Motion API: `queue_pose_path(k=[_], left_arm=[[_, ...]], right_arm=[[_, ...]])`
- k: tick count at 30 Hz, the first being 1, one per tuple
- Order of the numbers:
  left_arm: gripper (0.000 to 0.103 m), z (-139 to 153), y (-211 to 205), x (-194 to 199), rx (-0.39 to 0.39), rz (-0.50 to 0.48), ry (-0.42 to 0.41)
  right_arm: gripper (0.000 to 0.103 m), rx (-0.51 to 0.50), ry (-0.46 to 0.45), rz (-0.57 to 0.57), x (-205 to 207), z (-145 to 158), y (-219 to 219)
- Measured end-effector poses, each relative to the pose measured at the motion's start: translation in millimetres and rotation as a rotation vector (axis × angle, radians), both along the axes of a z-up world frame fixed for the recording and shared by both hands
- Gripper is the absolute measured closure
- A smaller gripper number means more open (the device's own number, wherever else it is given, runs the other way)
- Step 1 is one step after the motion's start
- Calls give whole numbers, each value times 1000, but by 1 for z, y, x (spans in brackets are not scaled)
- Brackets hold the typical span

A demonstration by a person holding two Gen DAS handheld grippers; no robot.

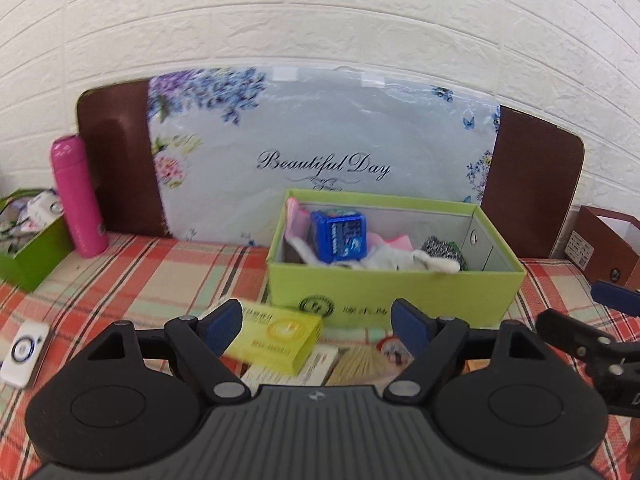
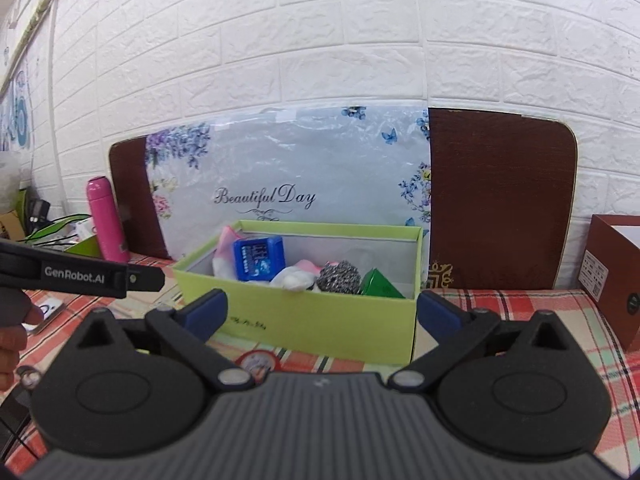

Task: Organize objects
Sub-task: 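Place the blue container and steel wool into the lime-green box, releasing both, then grasp the white medicine box with the left gripper while the right grasps the green box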

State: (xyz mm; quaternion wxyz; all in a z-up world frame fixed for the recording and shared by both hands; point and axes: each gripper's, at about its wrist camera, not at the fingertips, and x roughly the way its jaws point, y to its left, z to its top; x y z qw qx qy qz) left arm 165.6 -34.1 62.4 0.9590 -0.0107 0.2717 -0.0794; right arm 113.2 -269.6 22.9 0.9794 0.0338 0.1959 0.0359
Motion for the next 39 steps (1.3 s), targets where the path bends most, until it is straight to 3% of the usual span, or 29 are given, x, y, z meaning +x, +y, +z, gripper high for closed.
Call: queue_pose_path(k=[11, 20, 28, 33, 39], left_arm=[[18, -51, 41, -42, -63, 35, 97], [18, -72, 43, -2, -48, 9, 96], [20, -91, 41, 33, 40, -61, 161], [20, -91, 68, 30, -42, -46, 186], [21, -90, 90, 25, -60, 3, 199]], right_arm=[[0, 54, 86, 49, -49, -34, 23], [0, 70, 165, 96, -55, -56, 44], [0, 21, 229, 165, -40, -73, 74], [0, -7, 259, 208, -24, -82, 100], [0, -1, 312, 243, 8, -97, 134]])
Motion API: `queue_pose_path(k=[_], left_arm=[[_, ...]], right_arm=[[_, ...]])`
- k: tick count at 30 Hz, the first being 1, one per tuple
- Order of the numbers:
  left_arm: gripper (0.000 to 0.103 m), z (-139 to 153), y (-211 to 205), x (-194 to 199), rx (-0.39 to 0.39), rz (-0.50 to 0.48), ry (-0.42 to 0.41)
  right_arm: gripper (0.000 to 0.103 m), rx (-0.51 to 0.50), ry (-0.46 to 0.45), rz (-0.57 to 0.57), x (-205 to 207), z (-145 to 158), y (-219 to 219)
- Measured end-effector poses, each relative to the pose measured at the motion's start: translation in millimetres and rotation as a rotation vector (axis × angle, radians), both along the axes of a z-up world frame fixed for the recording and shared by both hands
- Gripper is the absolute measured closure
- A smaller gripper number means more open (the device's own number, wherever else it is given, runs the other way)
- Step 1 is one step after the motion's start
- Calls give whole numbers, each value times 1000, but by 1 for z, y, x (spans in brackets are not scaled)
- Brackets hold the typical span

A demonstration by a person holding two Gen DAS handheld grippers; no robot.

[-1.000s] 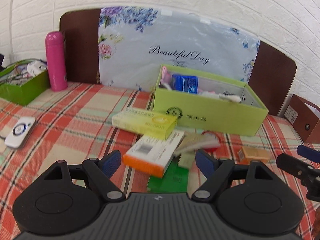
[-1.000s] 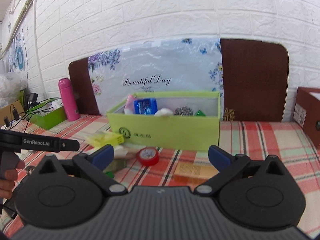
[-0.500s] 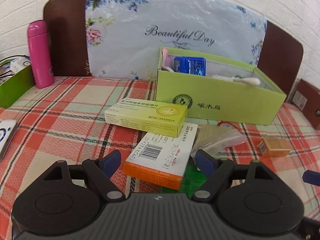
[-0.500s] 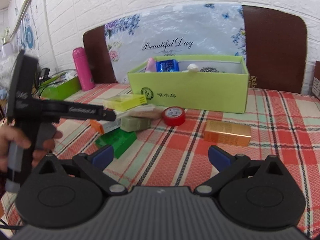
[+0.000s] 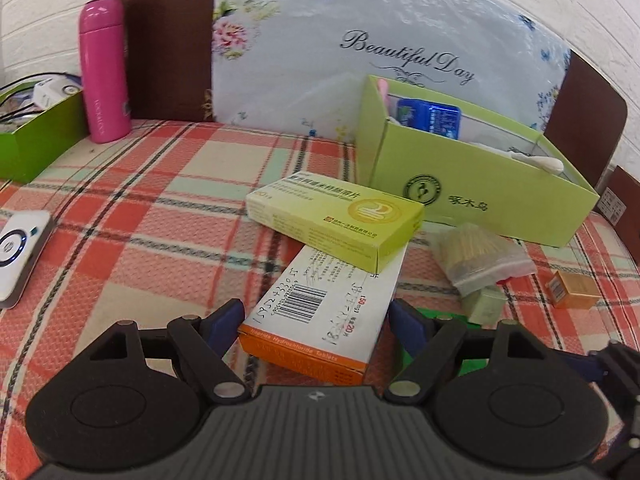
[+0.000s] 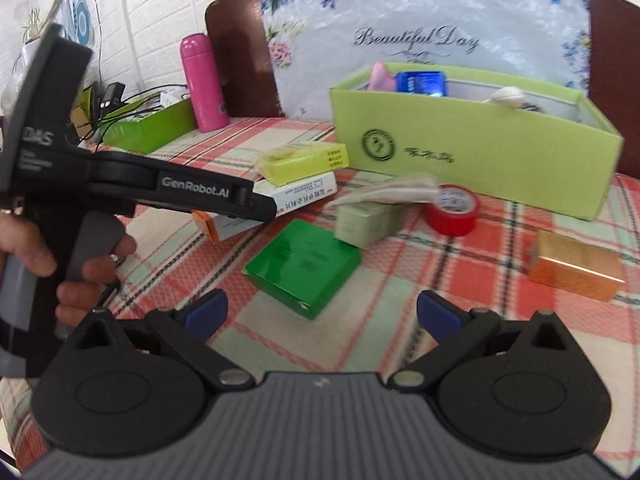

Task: Organize objects
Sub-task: 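Grasp the white medicine box with the left gripper while the right grasps the green box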

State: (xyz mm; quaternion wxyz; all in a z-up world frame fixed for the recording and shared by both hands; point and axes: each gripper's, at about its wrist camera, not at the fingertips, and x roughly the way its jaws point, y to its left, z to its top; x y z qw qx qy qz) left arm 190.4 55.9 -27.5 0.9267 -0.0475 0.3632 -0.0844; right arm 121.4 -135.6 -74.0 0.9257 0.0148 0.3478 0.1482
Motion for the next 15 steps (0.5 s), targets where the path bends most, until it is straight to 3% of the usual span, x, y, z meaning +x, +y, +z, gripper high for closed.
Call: queue_pose_path(k=[7, 8, 9, 15], left_arm=[[21, -7, 8, 6, -12, 2, 42], [21, -8, 8, 6, -10, 0, 46], [21, -9, 7, 6, -5, -4, 49], [31, -9, -10, -8, 11, -83, 63]], right_arm=[[0, 15, 46, -50, 33, -13, 29], [7, -3, 32, -63, 37, -14, 33], [23, -37, 19, -70, 39, -16, 35], [34, -91, 3, 29, 22, -12, 18]])
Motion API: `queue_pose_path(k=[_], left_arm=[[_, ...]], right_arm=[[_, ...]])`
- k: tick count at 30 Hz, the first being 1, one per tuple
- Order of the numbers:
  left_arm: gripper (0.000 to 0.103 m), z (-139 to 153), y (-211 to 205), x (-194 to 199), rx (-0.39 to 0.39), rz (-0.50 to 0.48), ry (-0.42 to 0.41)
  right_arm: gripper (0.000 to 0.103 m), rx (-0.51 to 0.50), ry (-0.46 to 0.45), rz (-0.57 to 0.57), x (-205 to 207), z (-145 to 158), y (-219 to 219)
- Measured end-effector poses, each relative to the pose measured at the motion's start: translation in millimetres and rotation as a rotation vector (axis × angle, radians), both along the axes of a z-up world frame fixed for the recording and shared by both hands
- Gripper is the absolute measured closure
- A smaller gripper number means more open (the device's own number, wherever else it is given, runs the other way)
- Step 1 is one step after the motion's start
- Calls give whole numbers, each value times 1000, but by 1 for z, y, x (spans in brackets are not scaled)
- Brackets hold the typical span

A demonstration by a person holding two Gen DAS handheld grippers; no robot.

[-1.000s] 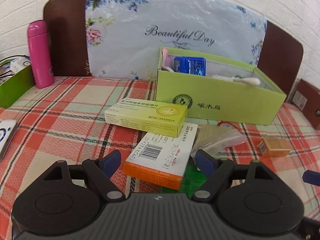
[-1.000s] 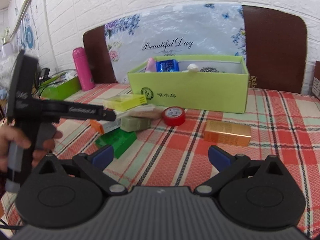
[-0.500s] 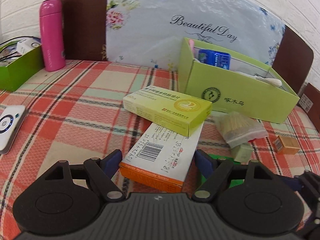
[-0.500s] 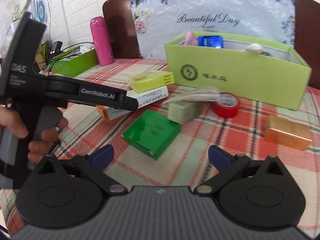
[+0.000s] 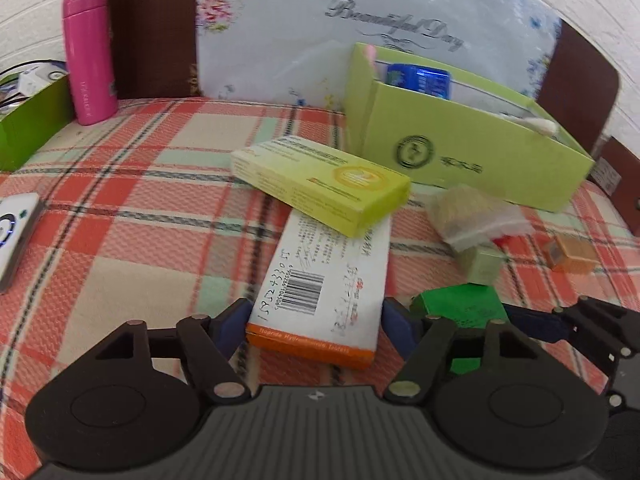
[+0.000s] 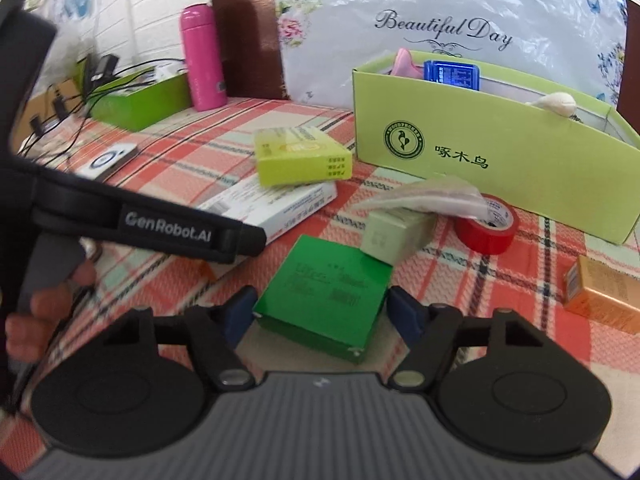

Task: Organize objects
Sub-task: 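Grasp the white medicine box with the left gripper while the right grasps the green box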

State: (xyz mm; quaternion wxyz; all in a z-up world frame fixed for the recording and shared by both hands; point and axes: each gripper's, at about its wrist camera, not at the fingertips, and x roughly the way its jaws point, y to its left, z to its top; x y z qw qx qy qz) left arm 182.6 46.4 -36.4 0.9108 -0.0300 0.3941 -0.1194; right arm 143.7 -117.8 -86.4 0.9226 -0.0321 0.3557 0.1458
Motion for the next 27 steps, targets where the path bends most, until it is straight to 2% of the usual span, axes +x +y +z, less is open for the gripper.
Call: queue_pose_path(k=[3, 7, 10, 13, 16, 18, 24, 25, 26, 27], left_arm=[[31, -1, -19, -15, -8, -73, 13], [34, -2, -47, -34, 20, -156, 10], [32, -1, -56, -34, 50, -128, -9], [29, -2, -61, -21, 60, -64, 12], [29, -2, -65, -14, 62, -44, 7], [34, -3, -70, -12, 84, -55, 0], [32, -6, -77, -10, 126, -50, -22], [32, -6, -77, -11, 130, -54, -28], [34, -6, -77, -11, 131, -59, -29], [34, -5, -77, -12, 131, -61, -26]], right_arm=[[37, -5, -3, 31, -19, 2, -21], [38, -30, -13, 13, -45, 4, -57], [38, -20, 0, -36, -60, 6, -84], [37, 7, 6, -85, -66, 7, -99], [33, 22, 7, -101, -66, 6, -102], [29, 18, 7, -106, -66, 5, -99], [29, 9, 12, -129, -60, 2, -95], [31, 4, 10, -134, -59, 2, -94], [39, -3, 10, -139, -59, 2, -94], [39, -14, 6, -140, -59, 2, -93]])
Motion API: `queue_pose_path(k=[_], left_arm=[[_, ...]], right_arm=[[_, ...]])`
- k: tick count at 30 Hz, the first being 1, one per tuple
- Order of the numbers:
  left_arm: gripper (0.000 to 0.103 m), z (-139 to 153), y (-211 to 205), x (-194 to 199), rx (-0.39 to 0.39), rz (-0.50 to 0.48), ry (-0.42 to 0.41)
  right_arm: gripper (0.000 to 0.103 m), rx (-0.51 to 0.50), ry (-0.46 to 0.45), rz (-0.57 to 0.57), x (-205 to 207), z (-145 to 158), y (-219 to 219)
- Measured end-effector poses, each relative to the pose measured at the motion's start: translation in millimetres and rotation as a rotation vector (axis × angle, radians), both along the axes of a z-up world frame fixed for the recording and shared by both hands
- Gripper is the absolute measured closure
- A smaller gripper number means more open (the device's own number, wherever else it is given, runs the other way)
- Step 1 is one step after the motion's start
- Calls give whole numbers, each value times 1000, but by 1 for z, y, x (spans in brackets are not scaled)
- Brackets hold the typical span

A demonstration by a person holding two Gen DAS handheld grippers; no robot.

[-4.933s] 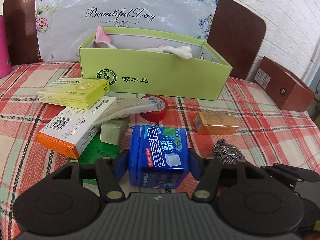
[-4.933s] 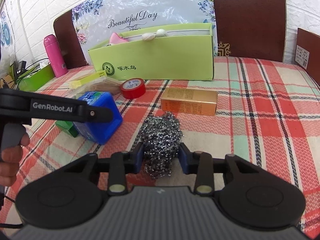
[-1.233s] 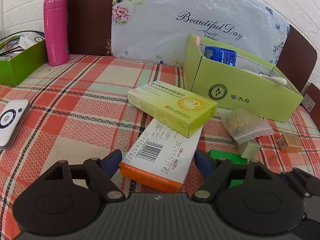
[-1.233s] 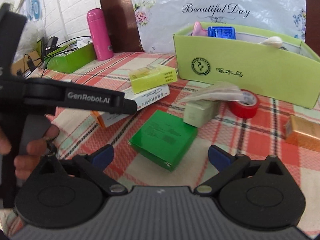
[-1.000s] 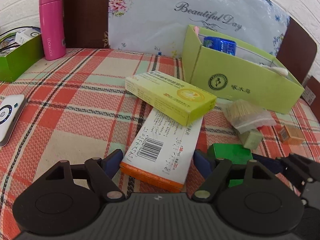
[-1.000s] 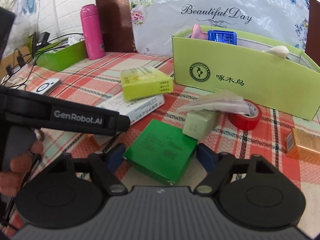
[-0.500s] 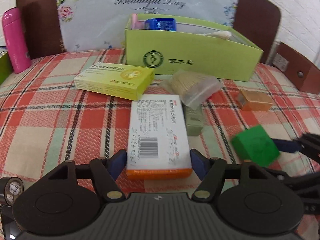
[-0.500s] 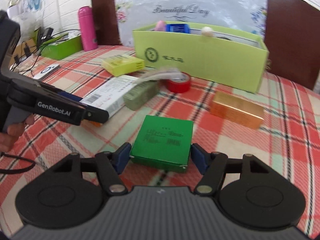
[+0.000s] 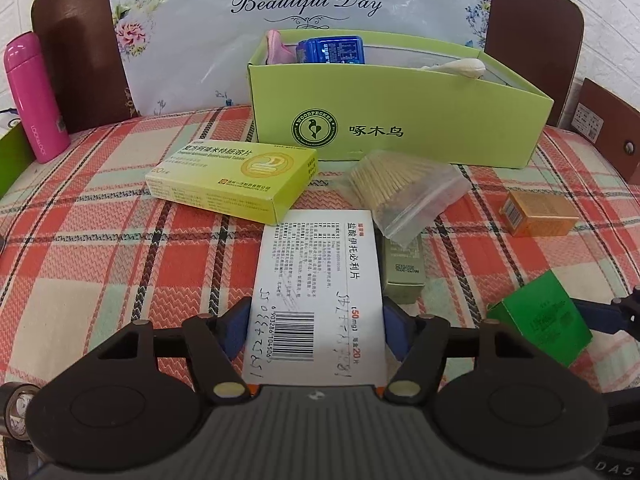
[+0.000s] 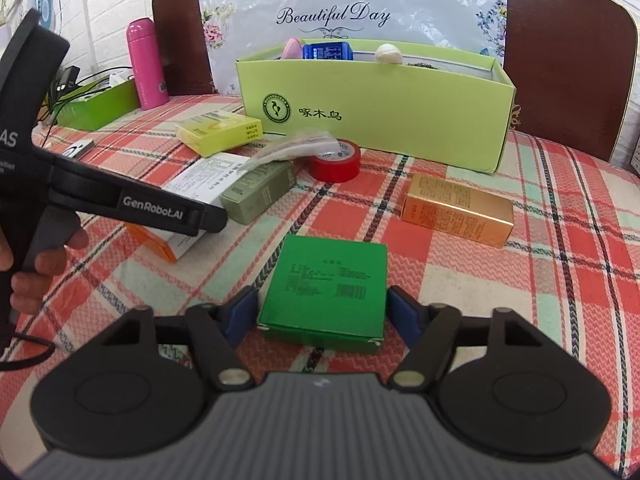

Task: Organize objects
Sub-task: 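Grasp the white medicine box with the left gripper while the right grasps the green box, then lower the white medicine box and green box into the lime-green box and release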

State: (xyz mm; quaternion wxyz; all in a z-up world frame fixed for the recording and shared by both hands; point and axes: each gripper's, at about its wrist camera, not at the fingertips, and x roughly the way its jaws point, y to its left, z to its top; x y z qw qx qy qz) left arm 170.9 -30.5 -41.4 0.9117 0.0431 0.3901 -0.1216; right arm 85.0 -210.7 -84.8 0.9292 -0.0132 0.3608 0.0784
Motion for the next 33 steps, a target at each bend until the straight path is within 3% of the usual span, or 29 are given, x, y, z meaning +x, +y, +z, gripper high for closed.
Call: queue_pose_path(k=[7, 14, 15, 17, 21, 23, 24, 25, 27, 29, 32, 33], left_arm=[[35, 19, 8, -16, -60, -24, -7], [35, 72, 9, -26, -117, -69, -145], [35, 80, 8, -25, -124, -72, -166], [35, 93, 4, -20, -145, -78, -198], [35, 107, -5, -9, -156, -78, -234], [35, 107, -6, -7, -162, -79, -239], [35, 105, -6, -7, -166, -79, -232], [35, 102, -5, -6, -167, -75, -225], [35, 95, -6, -4, -163, -66, -201], [35, 88, -7, -2, -161, -67, -177], [35, 86, -7, -4, -151, -74, -174], [35, 87, -6, -4, -150, -76, -176]], right_arm=[[41, 7, -11, 44, -5, 7, 1], [44, 5, -137, 40, -7, 41, -5], [49, 7, -157, 34, -6, 46, -7], [85, 18, -196, 26, -2, 57, -12], [85, 27, -226, -14, 14, 72, -25], [79, 18, -216, -2, 16, 72, -30], [63, 14, -206, 7, 16, 68, -32], [59, 2, -197, 3, 14, 63, -34], [58, -33, -156, -2, 15, 48, -35], [57, 4, -103, -9, 15, 34, -39], [35, 48, -66, -2, 11, 26, -44], [34, 34, -65, 1, 8, 25, -44]])
